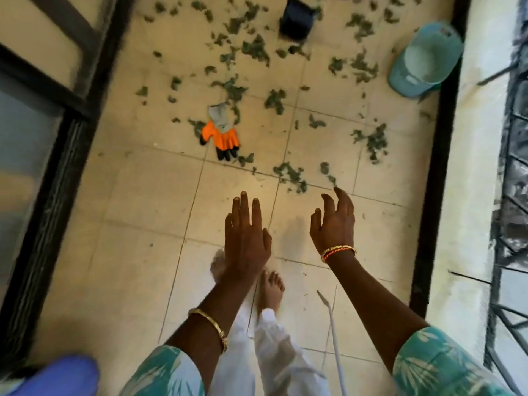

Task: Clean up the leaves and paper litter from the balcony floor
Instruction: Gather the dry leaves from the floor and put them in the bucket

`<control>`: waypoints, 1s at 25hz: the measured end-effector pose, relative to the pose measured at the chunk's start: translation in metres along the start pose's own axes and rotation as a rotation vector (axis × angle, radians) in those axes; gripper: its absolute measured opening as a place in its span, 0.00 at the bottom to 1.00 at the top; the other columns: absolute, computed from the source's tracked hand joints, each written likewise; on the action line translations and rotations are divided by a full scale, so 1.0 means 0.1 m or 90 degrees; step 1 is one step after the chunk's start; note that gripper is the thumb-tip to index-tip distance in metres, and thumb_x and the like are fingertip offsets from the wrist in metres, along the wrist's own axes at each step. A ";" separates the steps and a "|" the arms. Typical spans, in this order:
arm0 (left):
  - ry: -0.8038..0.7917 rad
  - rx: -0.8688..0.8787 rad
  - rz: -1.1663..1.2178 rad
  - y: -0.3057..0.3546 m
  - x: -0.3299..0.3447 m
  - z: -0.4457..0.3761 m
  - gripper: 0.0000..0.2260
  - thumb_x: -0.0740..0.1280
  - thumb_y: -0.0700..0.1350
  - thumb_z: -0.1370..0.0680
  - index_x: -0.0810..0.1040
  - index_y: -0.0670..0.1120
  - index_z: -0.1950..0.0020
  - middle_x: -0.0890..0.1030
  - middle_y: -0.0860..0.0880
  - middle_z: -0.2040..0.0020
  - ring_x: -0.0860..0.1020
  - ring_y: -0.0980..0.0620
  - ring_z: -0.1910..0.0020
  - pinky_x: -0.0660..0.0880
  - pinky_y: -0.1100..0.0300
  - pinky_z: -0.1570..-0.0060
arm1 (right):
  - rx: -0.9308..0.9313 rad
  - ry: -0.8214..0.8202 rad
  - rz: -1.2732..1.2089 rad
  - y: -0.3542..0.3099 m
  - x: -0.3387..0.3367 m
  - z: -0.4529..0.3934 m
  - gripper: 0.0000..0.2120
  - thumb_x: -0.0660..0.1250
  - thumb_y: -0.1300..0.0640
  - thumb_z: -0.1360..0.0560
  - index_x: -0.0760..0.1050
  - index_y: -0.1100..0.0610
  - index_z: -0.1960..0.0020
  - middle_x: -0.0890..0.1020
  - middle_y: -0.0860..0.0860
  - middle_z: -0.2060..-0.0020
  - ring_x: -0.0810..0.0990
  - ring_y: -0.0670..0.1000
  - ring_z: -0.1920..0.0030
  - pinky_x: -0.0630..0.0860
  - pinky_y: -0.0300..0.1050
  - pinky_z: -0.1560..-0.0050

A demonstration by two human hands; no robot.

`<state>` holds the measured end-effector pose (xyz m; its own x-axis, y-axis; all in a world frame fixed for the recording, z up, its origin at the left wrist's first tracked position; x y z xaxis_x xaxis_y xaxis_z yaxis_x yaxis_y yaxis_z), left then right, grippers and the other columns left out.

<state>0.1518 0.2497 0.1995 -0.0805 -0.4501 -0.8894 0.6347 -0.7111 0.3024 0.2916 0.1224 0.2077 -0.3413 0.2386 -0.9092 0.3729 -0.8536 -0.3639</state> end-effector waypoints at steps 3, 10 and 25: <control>-0.026 0.046 -0.046 0.18 0.03 -0.40 0.31 0.68 0.47 0.25 0.65 0.39 0.26 0.61 0.36 0.25 0.62 0.37 0.26 0.70 0.45 0.34 | 0.073 -0.019 -0.013 0.39 -0.07 -0.28 0.20 0.65 0.65 0.28 0.71 0.66 0.37 0.67 0.64 0.33 0.66 0.65 0.34 0.70 0.59 0.36; -0.028 0.205 -0.061 0.60 0.71 -1.56 0.25 0.72 0.43 0.29 0.73 0.35 0.35 0.74 0.33 0.35 0.73 0.34 0.36 0.72 0.45 0.39 | 0.267 -0.103 -0.005 1.47 0.59 -1.12 0.28 0.61 0.70 0.29 0.64 0.59 0.30 0.62 0.58 0.30 0.61 0.59 0.31 0.70 0.52 0.40; 0.090 0.384 0.128 1.32 2.92 -4.06 0.11 0.60 0.43 0.20 0.75 0.42 0.39 0.78 0.44 0.46 0.74 0.46 0.46 0.70 0.52 0.48 | 0.384 0.147 -0.124 2.62 2.73 -2.51 0.25 0.67 0.40 0.30 0.67 0.52 0.39 0.67 0.57 0.42 0.70 0.59 0.43 0.74 0.50 0.52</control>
<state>0.5241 0.2442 -0.1600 0.1228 -0.5592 -0.8199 0.0804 -0.8178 0.5699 0.5128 0.0796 -0.1863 -0.1353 0.4499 -0.8828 -0.2473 -0.8781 -0.4096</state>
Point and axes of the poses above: each hand's wrist, its own z-axis away from the middle knuckle, its own x-axis out of the palm, y = z × x, the point moved 9 cm from there along -z, towards the middle knuckle
